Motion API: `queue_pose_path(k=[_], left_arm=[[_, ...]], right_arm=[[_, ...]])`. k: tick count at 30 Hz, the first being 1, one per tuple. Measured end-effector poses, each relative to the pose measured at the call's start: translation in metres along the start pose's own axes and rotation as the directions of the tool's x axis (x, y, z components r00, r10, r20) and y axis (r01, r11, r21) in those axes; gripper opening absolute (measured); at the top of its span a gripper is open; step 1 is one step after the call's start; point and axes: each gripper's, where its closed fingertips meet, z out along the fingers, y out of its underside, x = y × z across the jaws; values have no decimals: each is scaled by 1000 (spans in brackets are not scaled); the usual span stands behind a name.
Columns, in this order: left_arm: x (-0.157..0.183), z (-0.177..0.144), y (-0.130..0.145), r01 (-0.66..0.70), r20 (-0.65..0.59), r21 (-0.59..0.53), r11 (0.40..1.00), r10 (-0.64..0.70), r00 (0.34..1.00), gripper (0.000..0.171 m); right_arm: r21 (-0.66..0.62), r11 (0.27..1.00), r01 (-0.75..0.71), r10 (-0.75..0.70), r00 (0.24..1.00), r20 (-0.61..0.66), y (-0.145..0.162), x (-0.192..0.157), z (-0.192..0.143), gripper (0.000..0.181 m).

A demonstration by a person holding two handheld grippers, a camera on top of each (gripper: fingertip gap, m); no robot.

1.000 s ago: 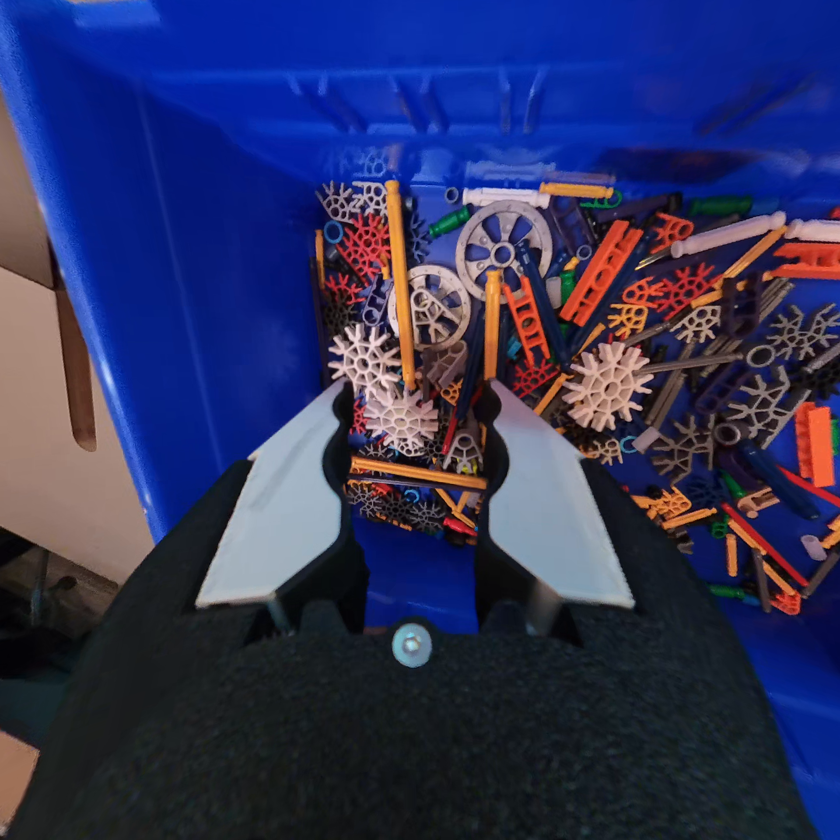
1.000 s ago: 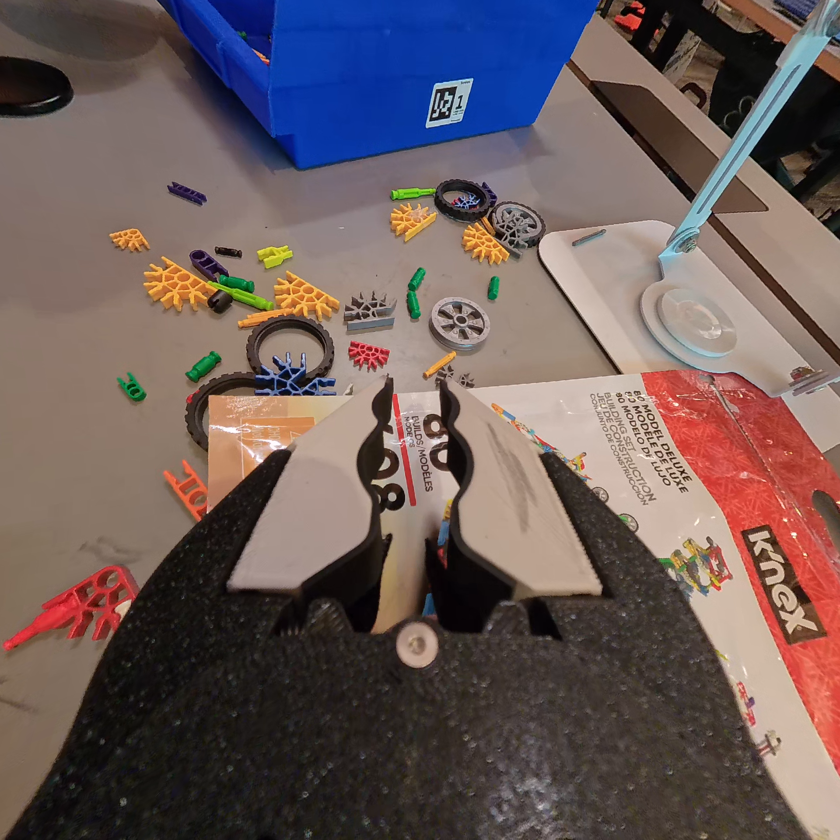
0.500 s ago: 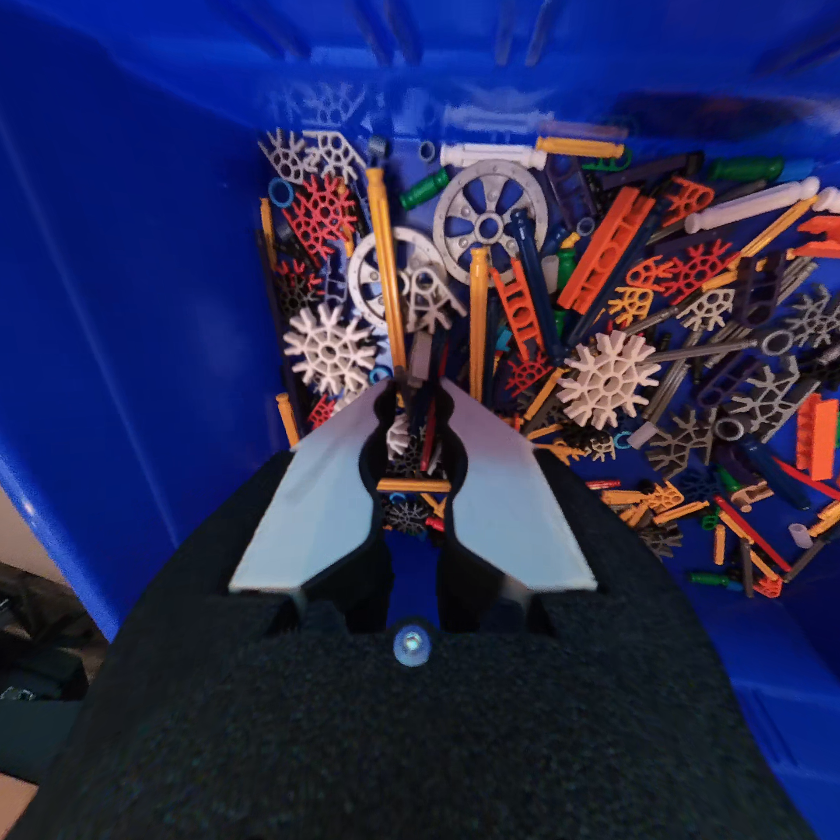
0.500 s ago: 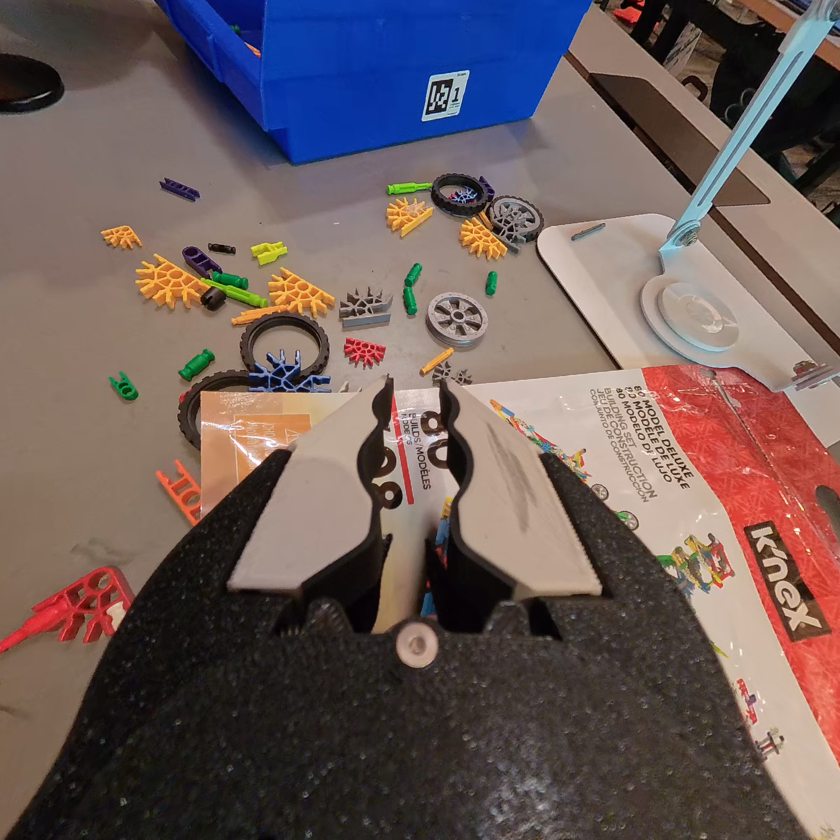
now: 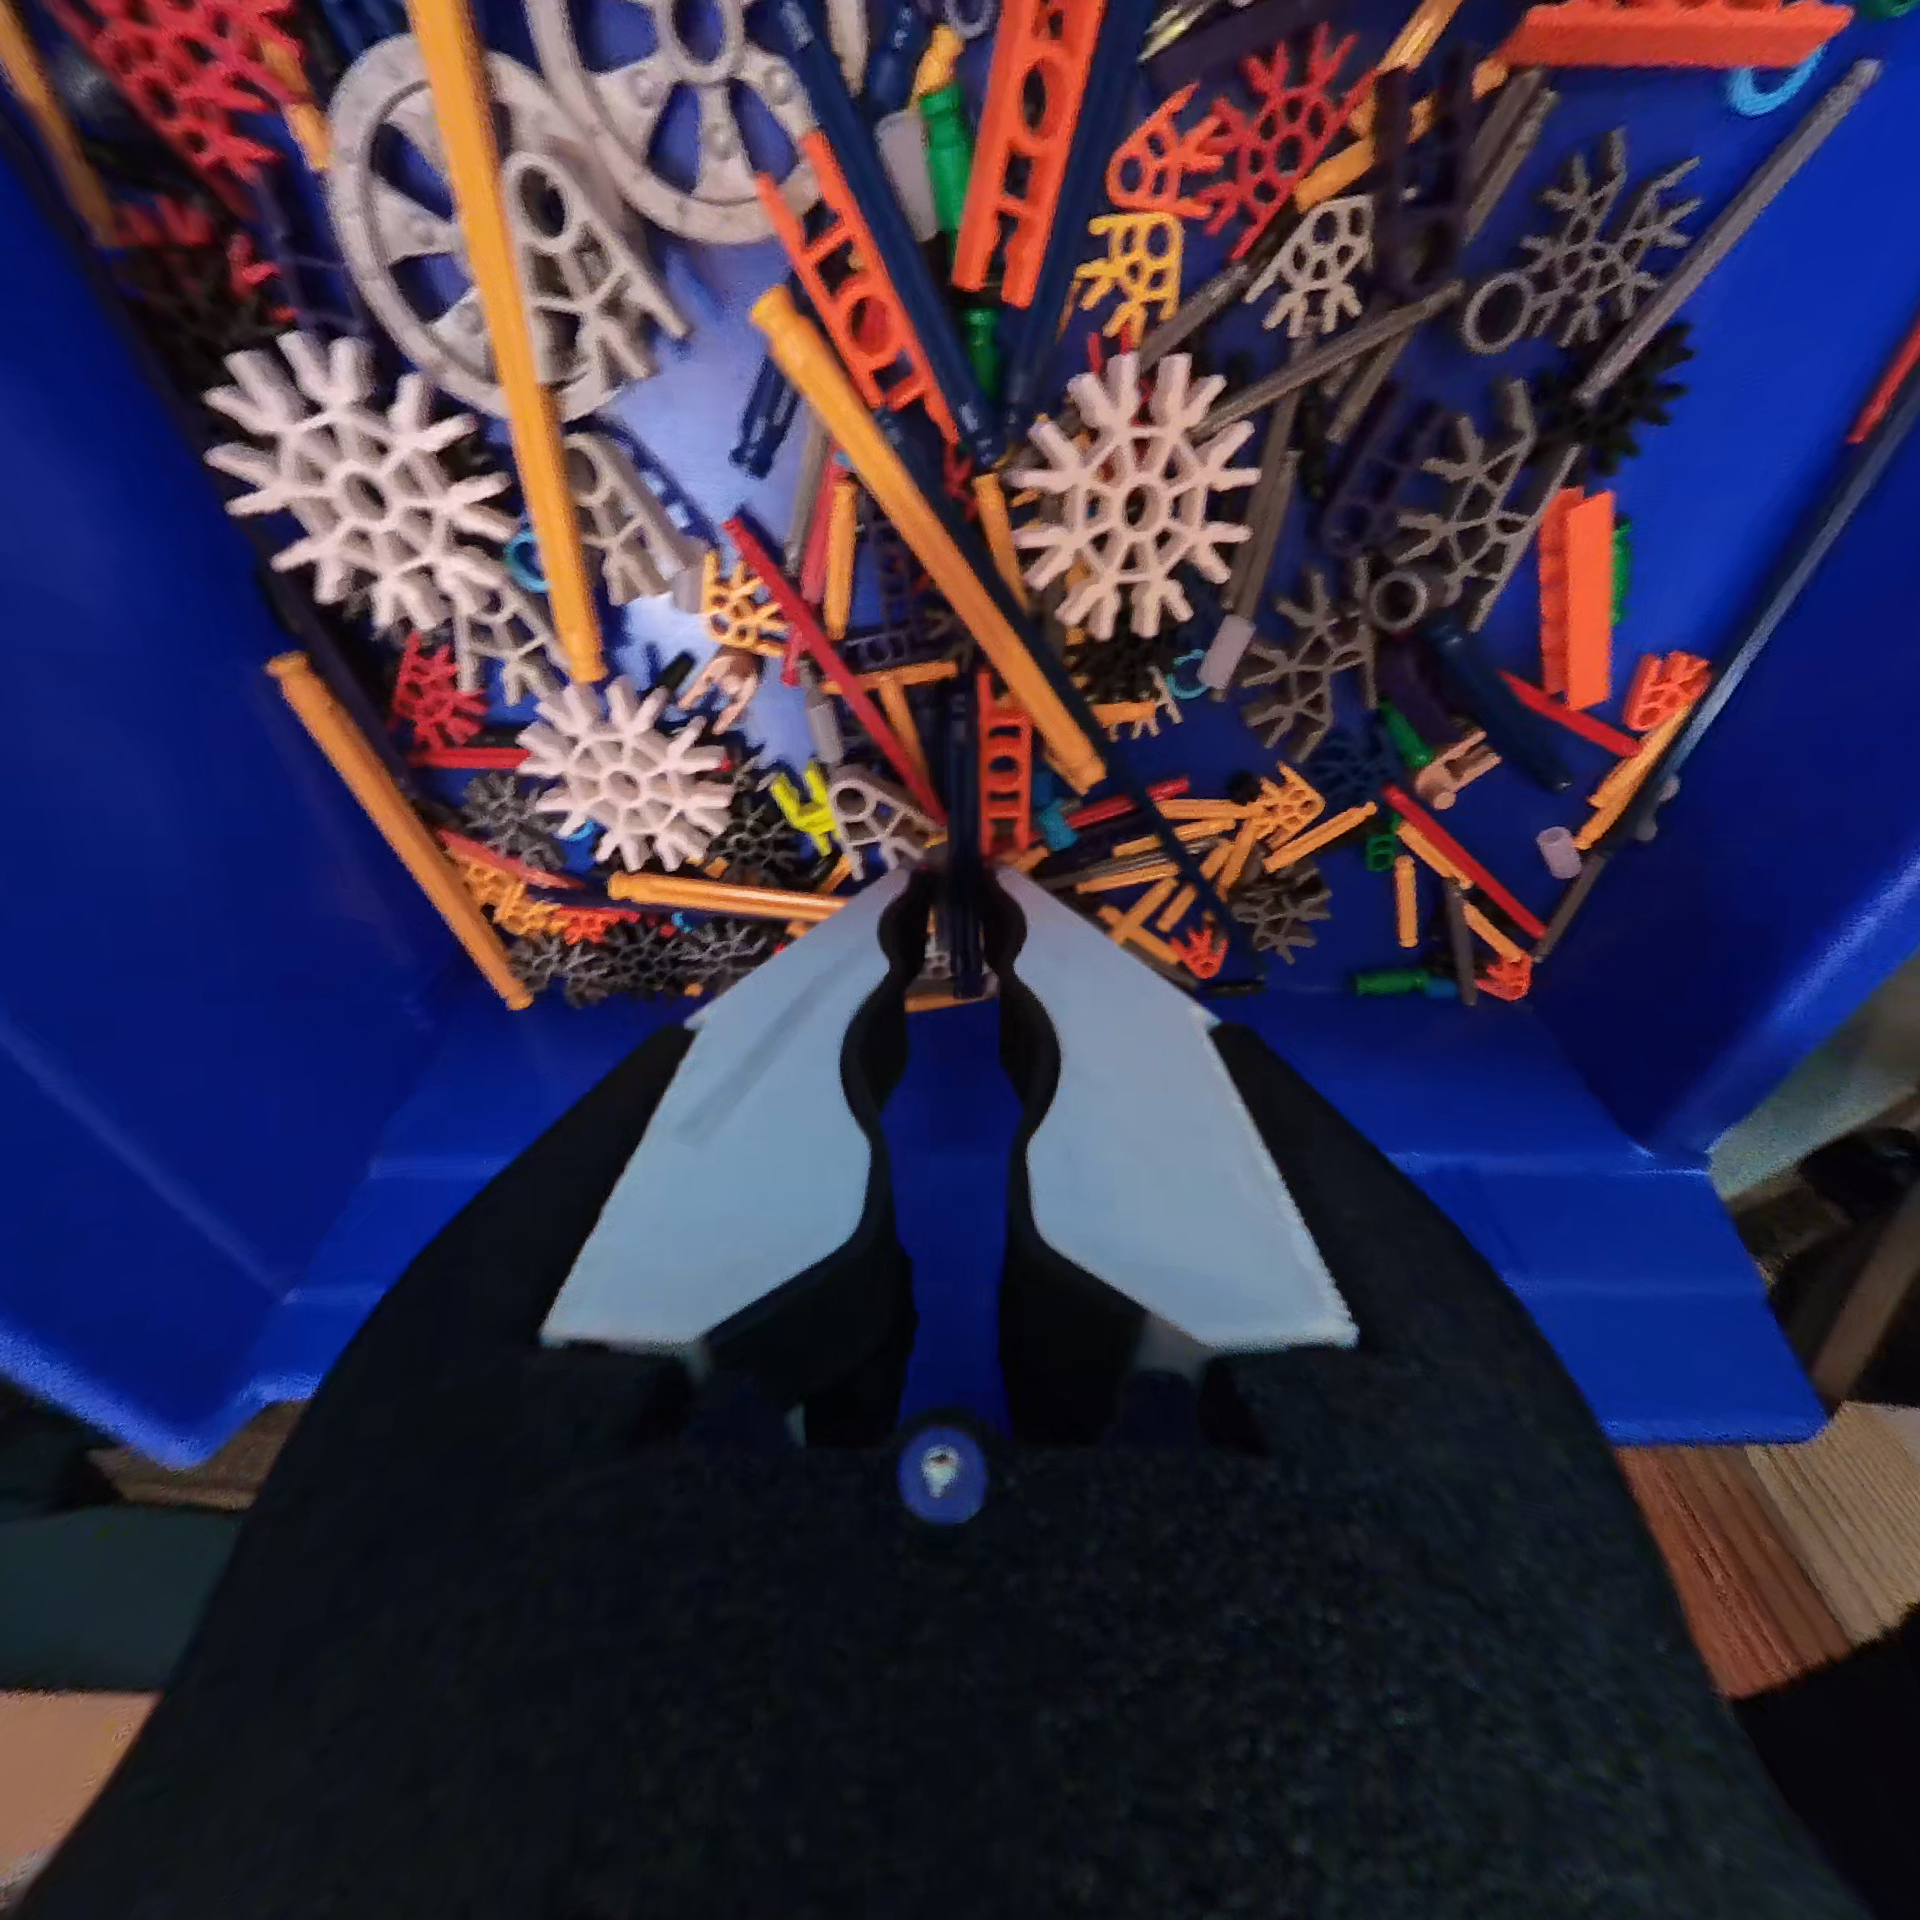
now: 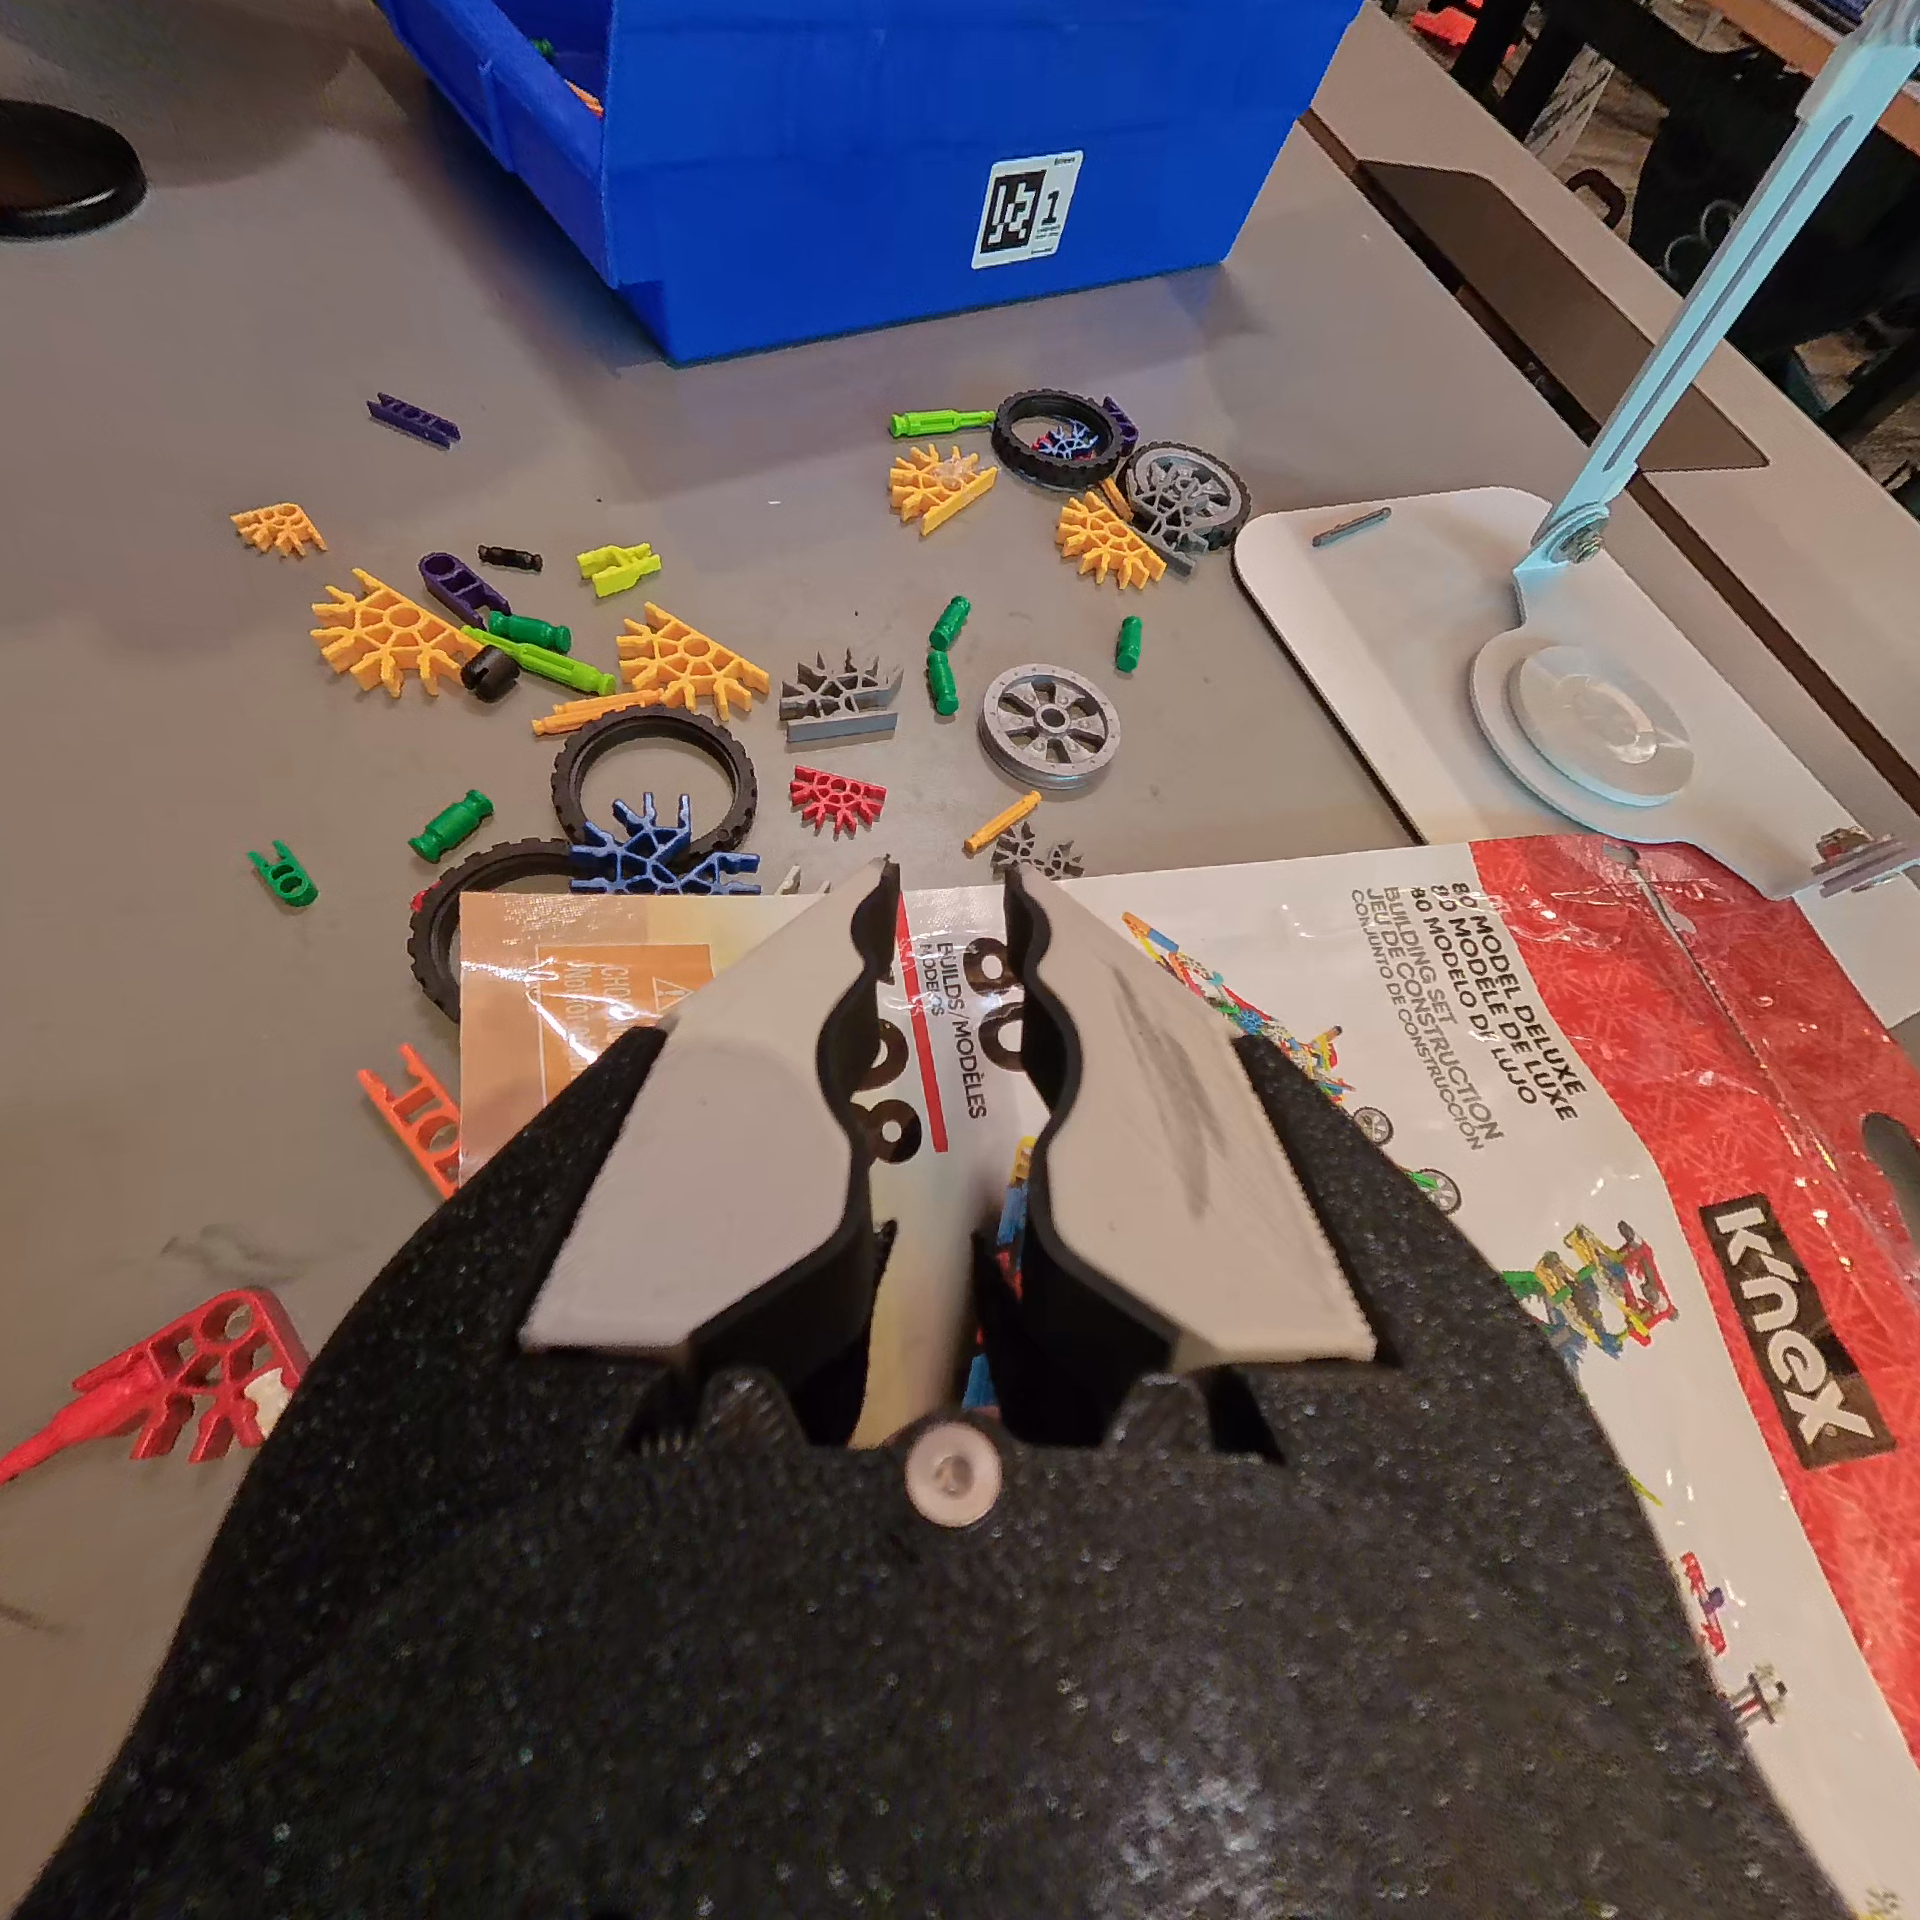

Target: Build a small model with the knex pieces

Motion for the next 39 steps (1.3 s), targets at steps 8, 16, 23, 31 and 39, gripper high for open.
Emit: queue_pose_path(k=[8, 16, 23, 31, 39], left_arm=[[-48, -13, -20, 39, 191, 142, 989, -66, 979, 30], [-57, 16, -18, 63, 170, 23, 998, -66, 983, 33], [-19, 12, -5, 18, 64, -17, 1000, -17, 998, 24], [14, -7, 8, 48, -61, 43, 998, -45, 997, 23], [-39, -19, 6, 117, 126, 117, 986, -131, 983, 22]], right_arm=[[0, 1000, 0, 0, 1000, 0, 0, 0, 0, 19], [1, 1000, 1, -1, 1000, 1, 0, 0, 0, 18], [-1, 1000, 7, -7, 1000, 2, 0, -1, 0, 19], [-9, 1000, 16, -16, 1000, 3, 1, -2, 0, 19], [-8, 1000, 15, -15, 1000, 2, 1, -2, 0, 19]])
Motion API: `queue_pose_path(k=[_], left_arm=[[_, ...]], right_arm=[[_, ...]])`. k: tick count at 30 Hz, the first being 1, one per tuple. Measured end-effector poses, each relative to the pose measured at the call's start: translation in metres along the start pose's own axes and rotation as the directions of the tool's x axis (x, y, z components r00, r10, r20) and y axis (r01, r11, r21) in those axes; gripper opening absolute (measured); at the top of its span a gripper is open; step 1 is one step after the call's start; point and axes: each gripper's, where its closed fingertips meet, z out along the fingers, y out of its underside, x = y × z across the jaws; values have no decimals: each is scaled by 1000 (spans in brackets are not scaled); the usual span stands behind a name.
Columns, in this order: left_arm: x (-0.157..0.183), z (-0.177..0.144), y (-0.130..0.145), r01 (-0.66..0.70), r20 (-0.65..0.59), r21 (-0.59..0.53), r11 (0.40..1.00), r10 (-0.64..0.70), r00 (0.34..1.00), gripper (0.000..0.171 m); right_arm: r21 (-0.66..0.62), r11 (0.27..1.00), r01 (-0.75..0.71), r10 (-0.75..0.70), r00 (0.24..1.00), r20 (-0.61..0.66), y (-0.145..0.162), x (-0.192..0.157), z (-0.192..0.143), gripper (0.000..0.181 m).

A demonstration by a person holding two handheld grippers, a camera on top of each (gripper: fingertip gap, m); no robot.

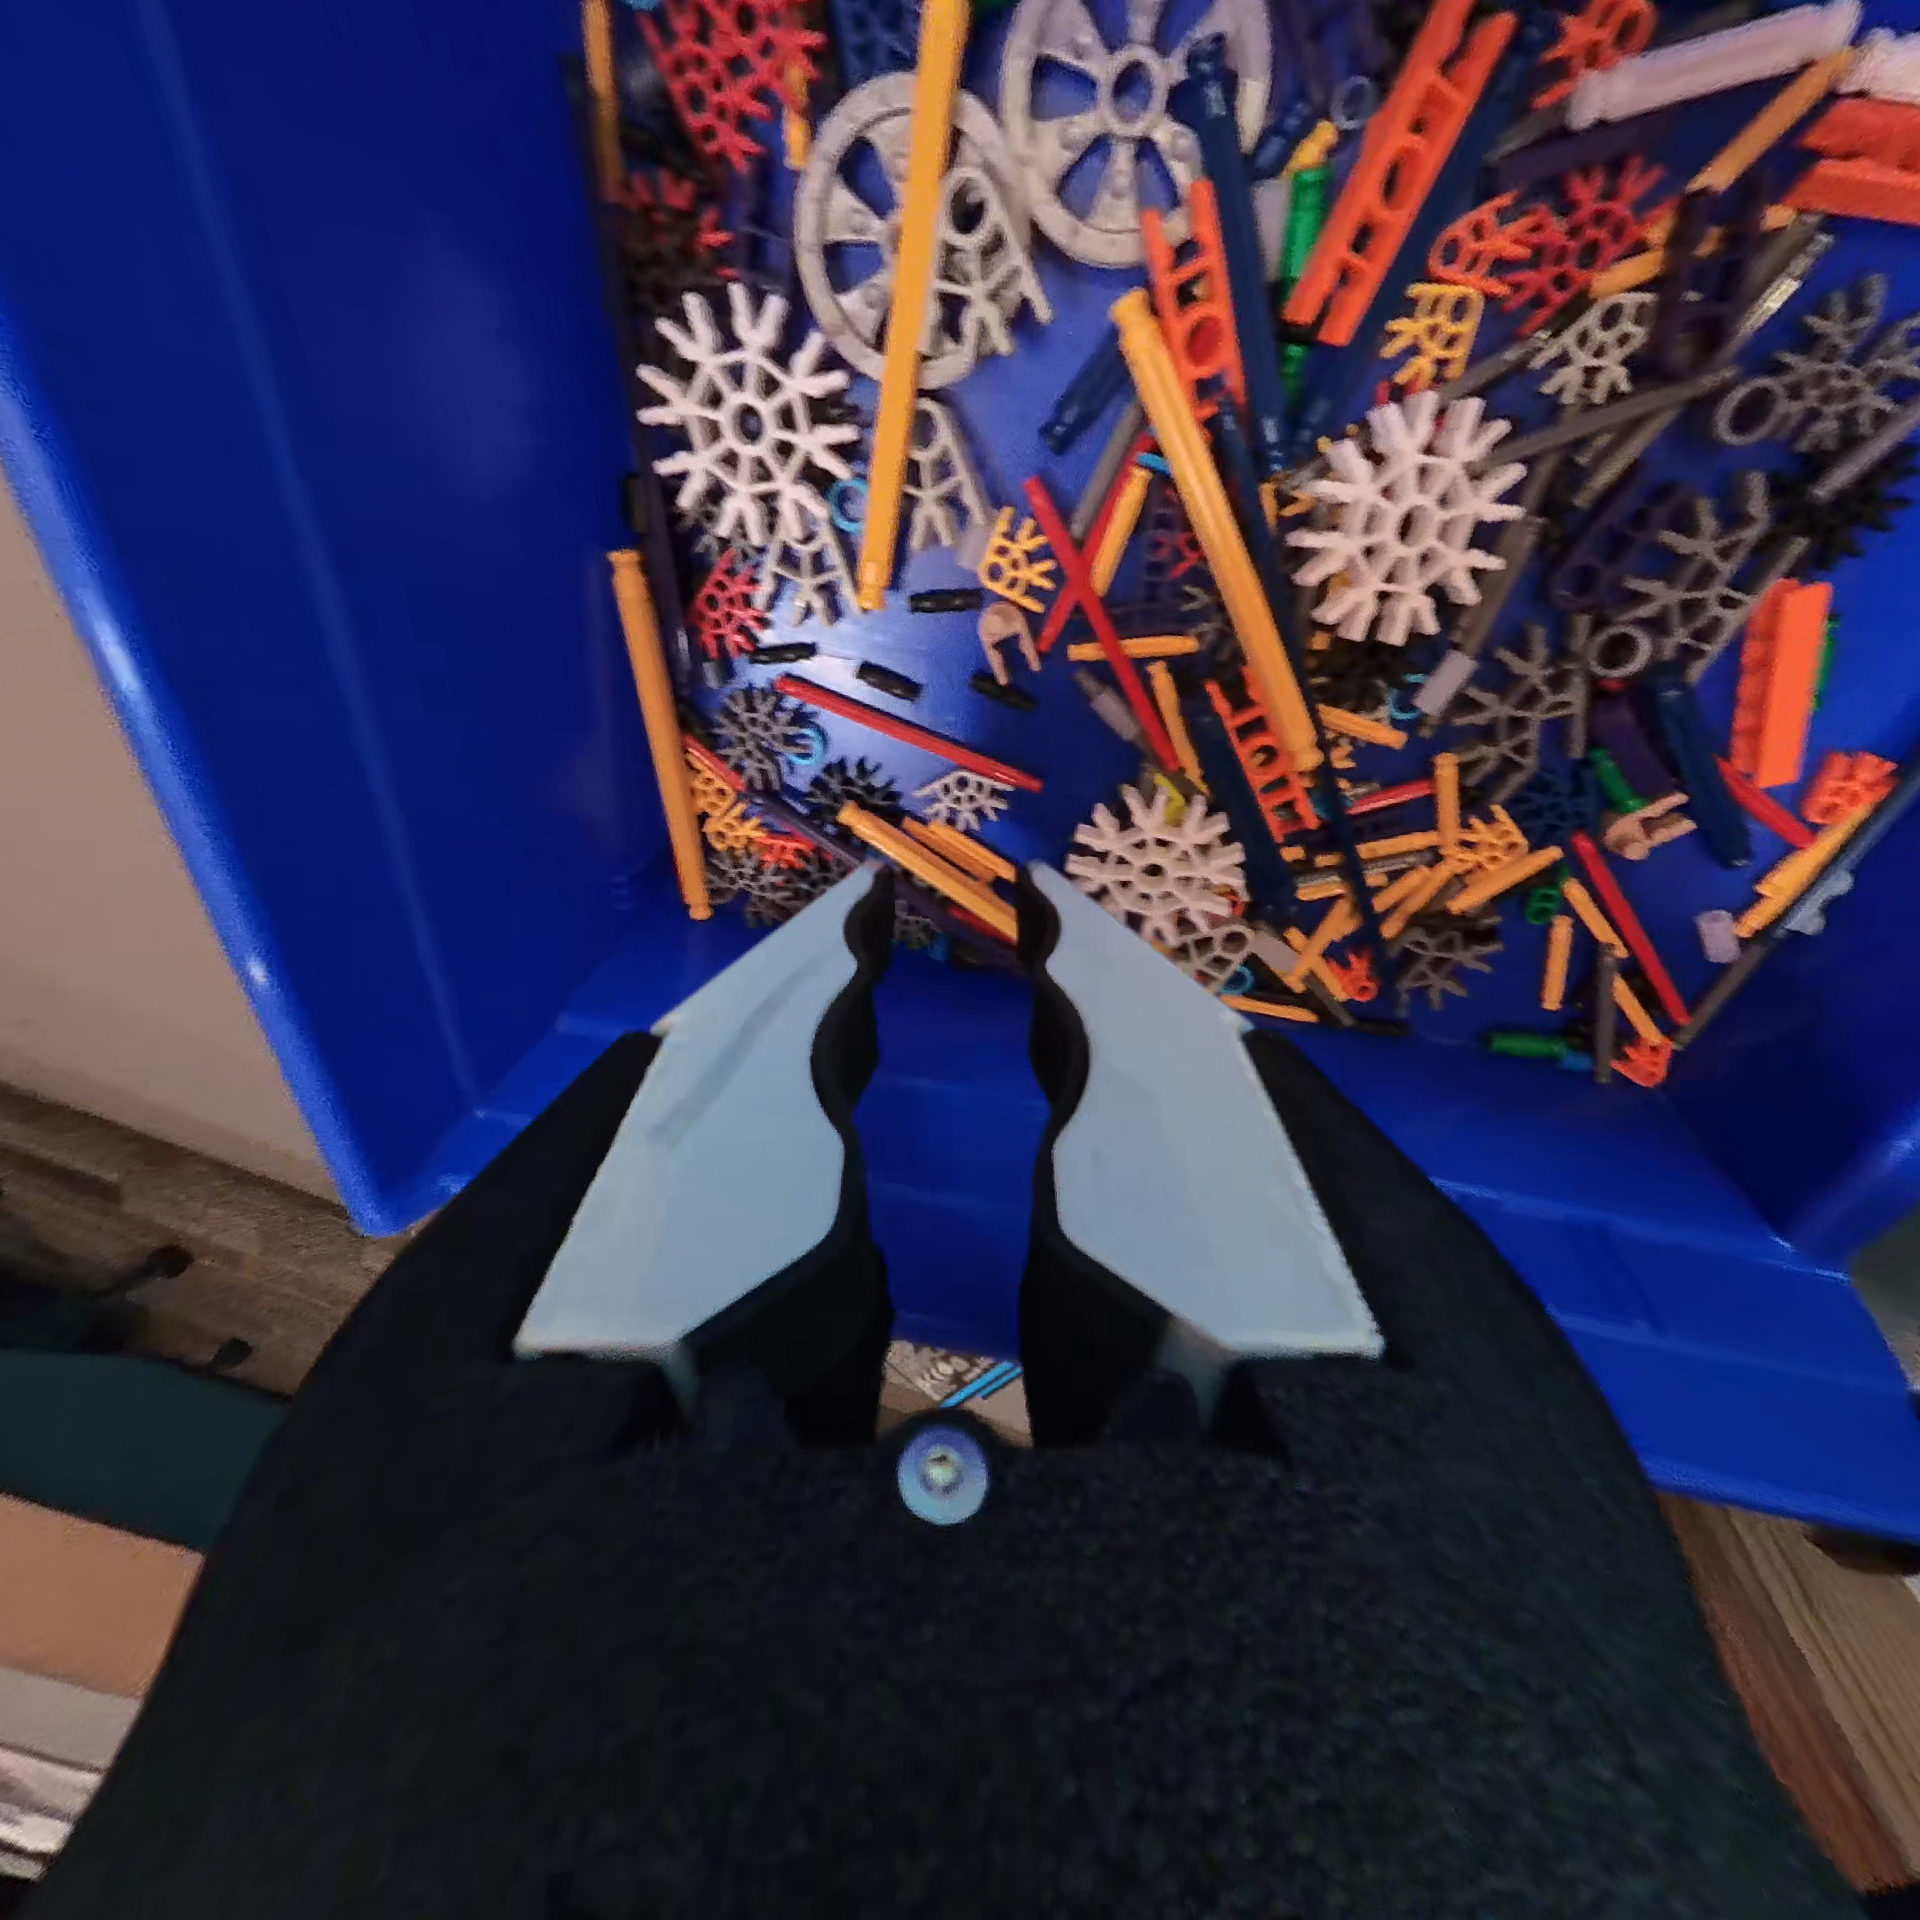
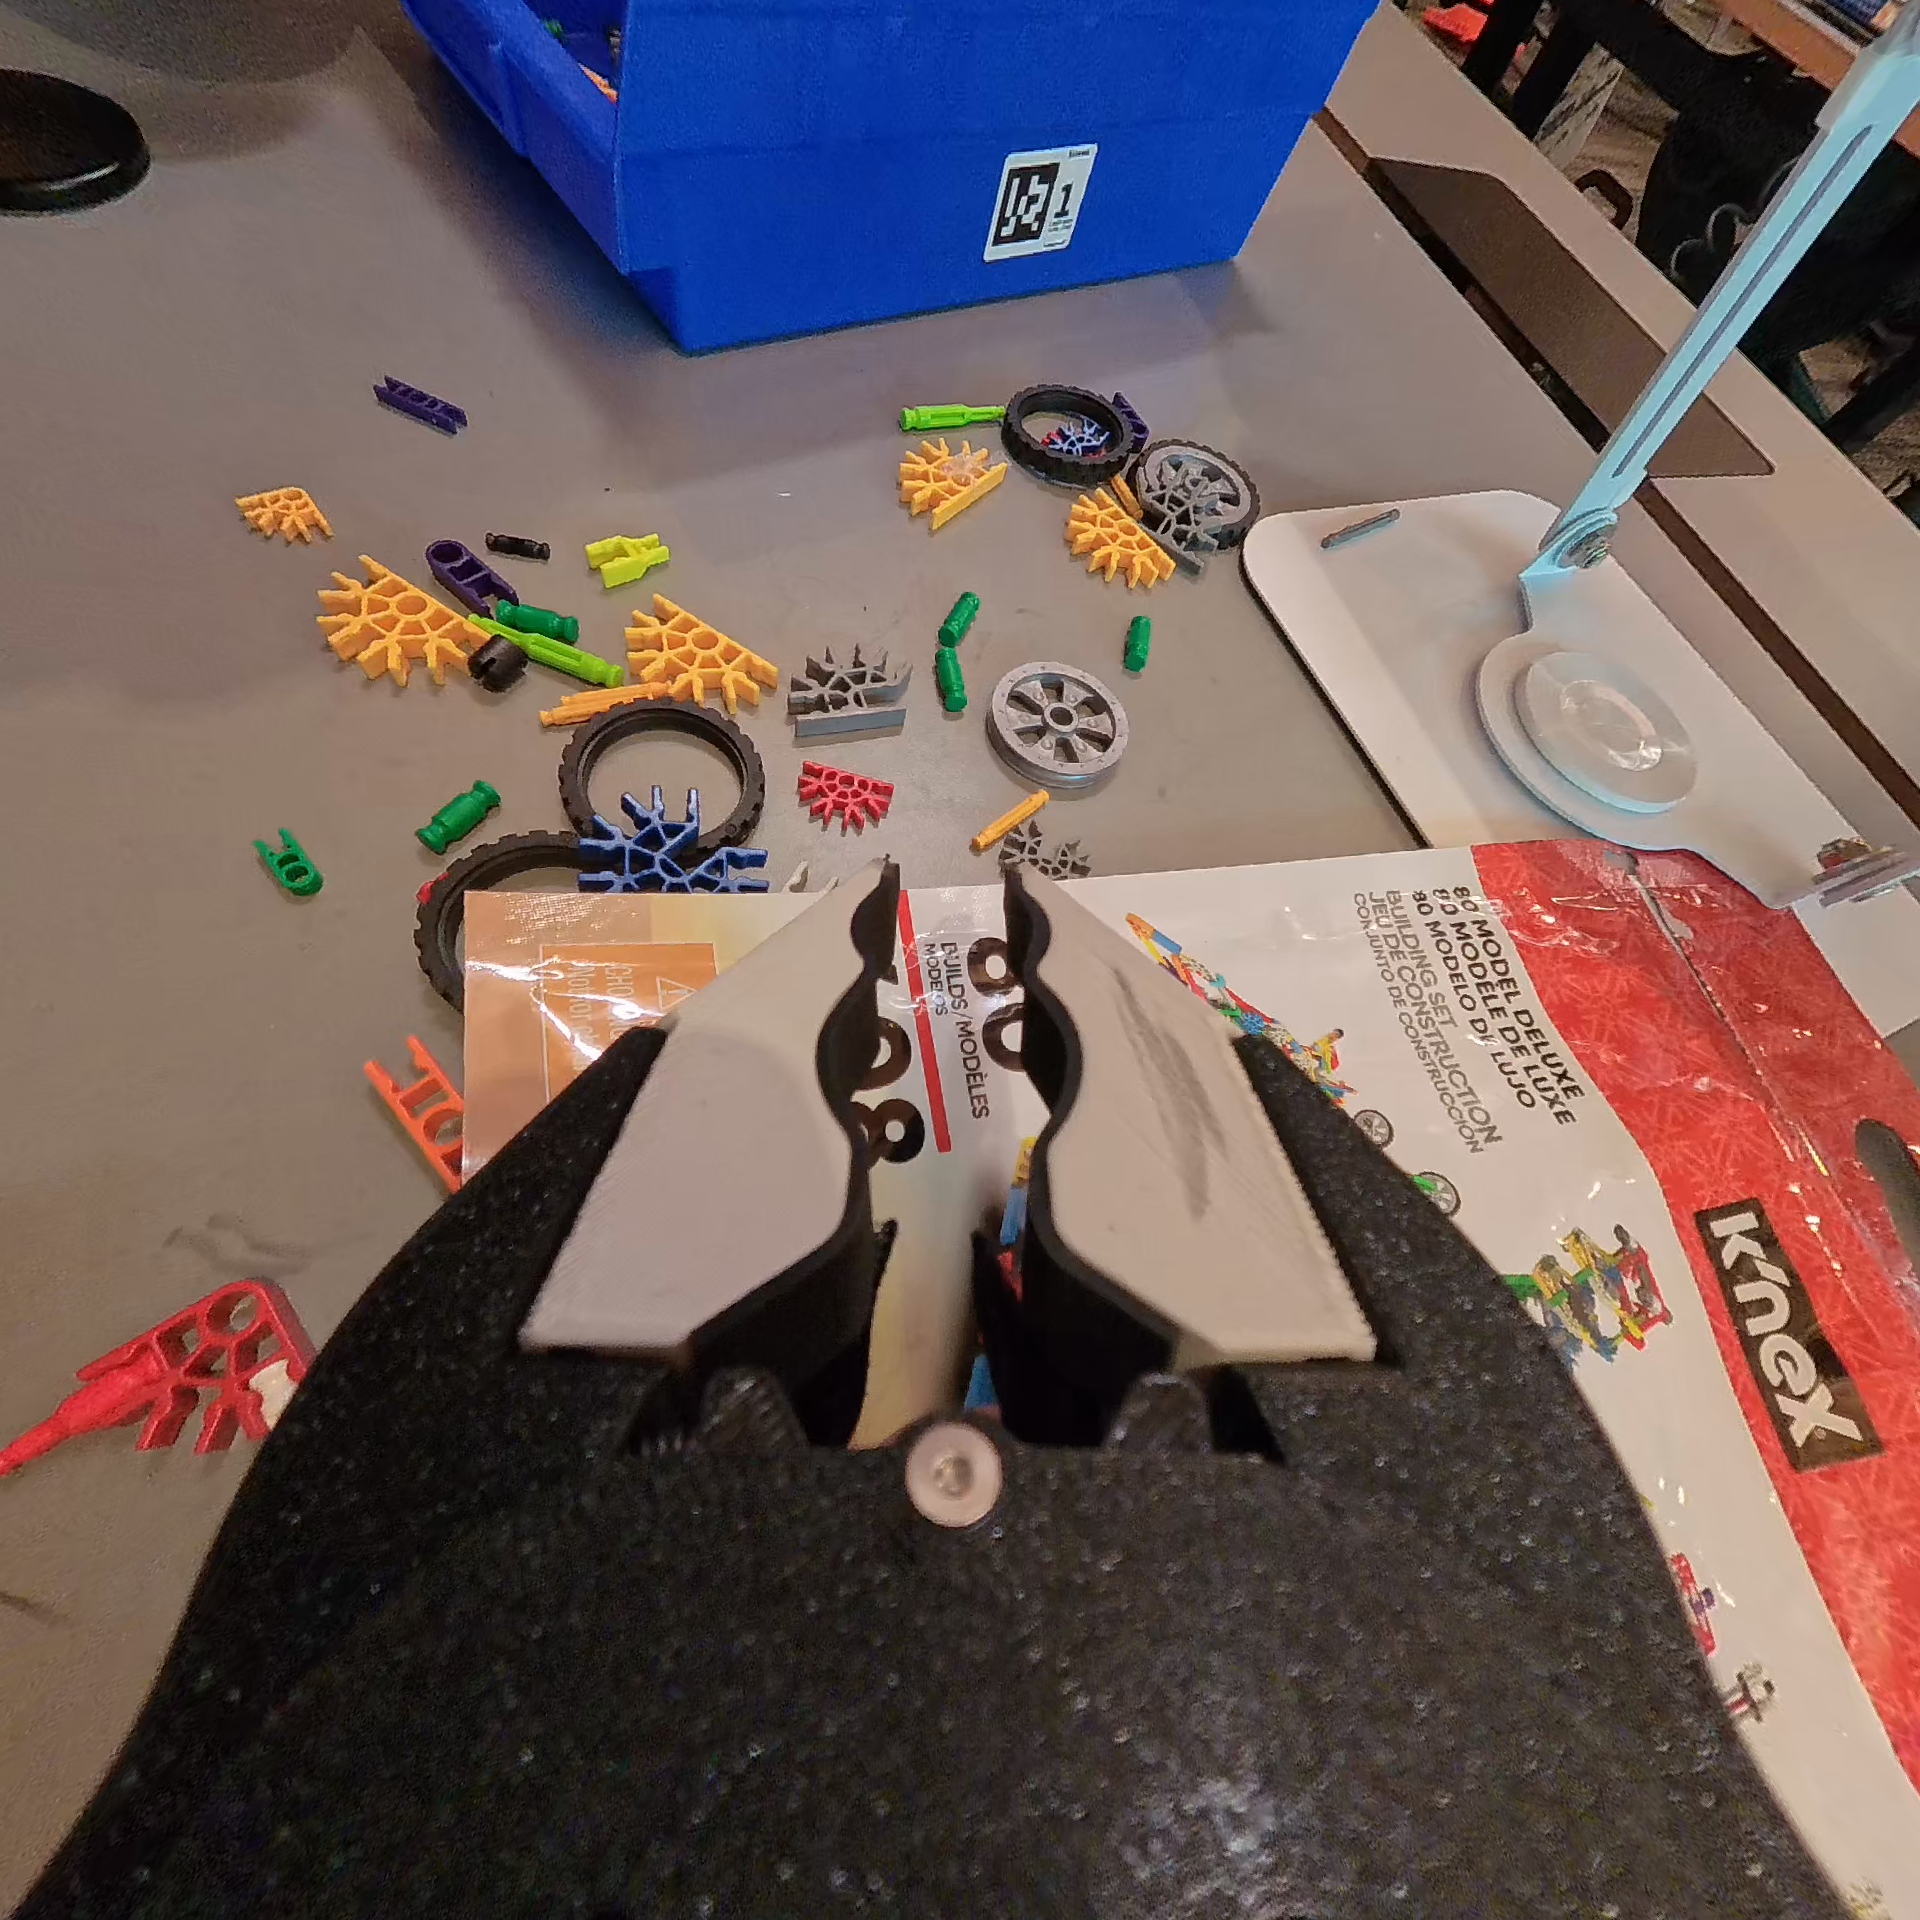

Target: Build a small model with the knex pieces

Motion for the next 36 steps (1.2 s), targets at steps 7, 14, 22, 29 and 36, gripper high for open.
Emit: queue_pose_path(k=[7, 14, 22, 29, 36], left_arm=[[-24, 4, -22, -14, 94, 62, 998, 8, 996, 22], [-28, 7, -26, -30, 85, 35, 999, 27, 996, 23], [-17, 22, -18, -48, 30, -14, 999, 49, 998, 13], [-14, 39, -20, -36, -1, -45, 998, 36, 999, 12], [-14, 42, -16, 5, -37, -98, 995, -8, 999, 12]], right_arm=[[0, 1000, -1, 1, 1000, 0, 0, 0, 0, 19], [2, 1000, 0, 0, 1000, -1, -1, 0, 0, 19], [0, 1000, 3, -3, 1000, -1, 0, 0, 0, 19], [1, 1000, 2, -2, 1000, -2, 0, 0, 0, 19], [1, 1000, 4, -4, 1000, -2, 0, 0, 0, 19]])
